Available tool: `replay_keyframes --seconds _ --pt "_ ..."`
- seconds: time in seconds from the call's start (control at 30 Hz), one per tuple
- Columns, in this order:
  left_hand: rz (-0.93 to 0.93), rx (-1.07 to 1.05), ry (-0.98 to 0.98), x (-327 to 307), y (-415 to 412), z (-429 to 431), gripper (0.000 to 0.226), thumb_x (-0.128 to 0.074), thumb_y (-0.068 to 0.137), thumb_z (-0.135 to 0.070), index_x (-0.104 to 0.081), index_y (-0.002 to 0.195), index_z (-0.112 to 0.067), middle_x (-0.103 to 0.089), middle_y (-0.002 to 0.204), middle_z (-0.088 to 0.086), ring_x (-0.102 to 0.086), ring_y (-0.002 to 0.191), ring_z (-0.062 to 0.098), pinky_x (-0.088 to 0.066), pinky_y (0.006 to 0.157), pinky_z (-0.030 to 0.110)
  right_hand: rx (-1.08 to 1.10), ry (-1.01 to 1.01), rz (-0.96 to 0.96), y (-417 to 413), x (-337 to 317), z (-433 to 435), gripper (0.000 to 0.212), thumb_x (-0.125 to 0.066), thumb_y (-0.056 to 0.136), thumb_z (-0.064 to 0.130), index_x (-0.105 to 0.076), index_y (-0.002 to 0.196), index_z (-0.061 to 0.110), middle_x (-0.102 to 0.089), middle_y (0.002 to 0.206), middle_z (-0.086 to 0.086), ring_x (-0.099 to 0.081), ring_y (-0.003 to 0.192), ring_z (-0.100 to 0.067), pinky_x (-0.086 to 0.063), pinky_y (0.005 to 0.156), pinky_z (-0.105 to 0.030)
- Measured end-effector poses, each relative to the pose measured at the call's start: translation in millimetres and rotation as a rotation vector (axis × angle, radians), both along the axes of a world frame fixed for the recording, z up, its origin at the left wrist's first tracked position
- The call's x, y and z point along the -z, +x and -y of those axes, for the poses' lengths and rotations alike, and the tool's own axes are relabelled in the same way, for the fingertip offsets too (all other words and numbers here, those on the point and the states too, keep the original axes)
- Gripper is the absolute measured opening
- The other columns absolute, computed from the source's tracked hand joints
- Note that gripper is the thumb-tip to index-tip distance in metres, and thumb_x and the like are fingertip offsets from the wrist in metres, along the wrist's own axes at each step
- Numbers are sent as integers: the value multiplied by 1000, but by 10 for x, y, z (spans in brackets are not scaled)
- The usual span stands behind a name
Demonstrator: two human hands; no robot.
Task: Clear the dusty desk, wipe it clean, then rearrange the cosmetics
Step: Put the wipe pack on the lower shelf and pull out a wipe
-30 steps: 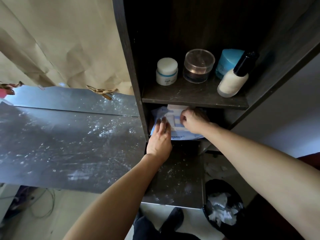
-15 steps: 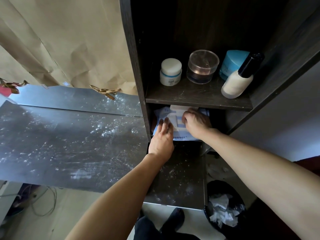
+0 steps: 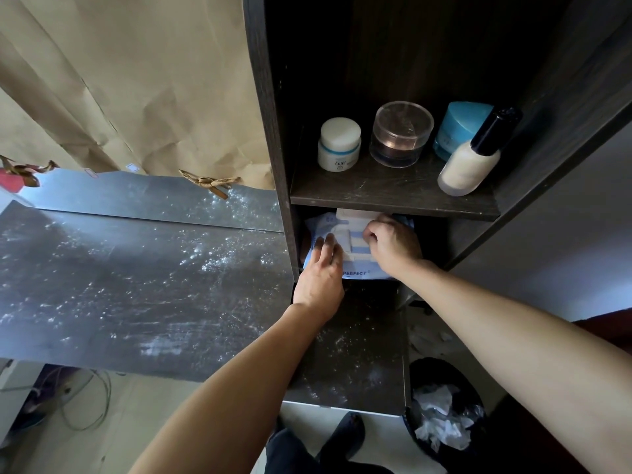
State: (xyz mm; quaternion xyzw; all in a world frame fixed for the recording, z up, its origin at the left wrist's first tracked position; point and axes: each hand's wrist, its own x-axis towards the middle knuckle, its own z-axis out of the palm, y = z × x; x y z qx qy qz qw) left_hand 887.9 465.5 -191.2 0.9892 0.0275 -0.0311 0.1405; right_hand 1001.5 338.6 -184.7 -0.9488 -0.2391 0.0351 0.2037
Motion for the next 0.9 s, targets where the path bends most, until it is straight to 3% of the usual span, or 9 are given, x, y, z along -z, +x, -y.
replay_keyframes --seconds 0.07,0.2,0.4,0.57,0.9 --pt "-6 3 -2 -8 -5 -5 63 -41 91 -7 -16 148 2 -6 157 18 -6 144 32 -13 118 33 -16 -10 4 -12 2 0 11 -57 89 16 -68 91 15 -60 108 -2 -58 103 -26 -49 83 -36" --pt "-7 -4 -28 -20 4 -6 63 -42 91 -7 -16 148 0 -6 157 15 -7 144 31 -19 117 34 -13 5 -40 -12 -6 17 18 -65 86 20 -69 101 12 -60 111 -6 -56 105 -25 -48 90 -37" --pt "-13 -7 -30 -41 1 -3 65 -44 89 -5 -17 148 0 -8 157 15 -10 143 31 -21 116 33 -19 -58 4 -31 -18 -36 12 -59 86 11 -70 86 13 -62 104 -6 -58 101 -25 -47 84 -33" --pt "-41 -11 -35 -71 1 -25 68 -48 89 -7 -16 149 -3 -5 158 11 -10 142 29 -28 112 34 -22 -161 27 -14 -23 -70 13 -52 90 11 -62 97 11 -56 115 -9 -51 111 -25 -46 87 -36" --pt "-25 19 17 -67 -15 -63 67 -45 89 -8 -14 149 -1 -4 157 16 -14 142 30 -22 113 32 -29 57 35 -79 -101 -57 24 -43 96 17 -62 100 2 -64 104 -15 -59 100 -28 -41 81 -28"
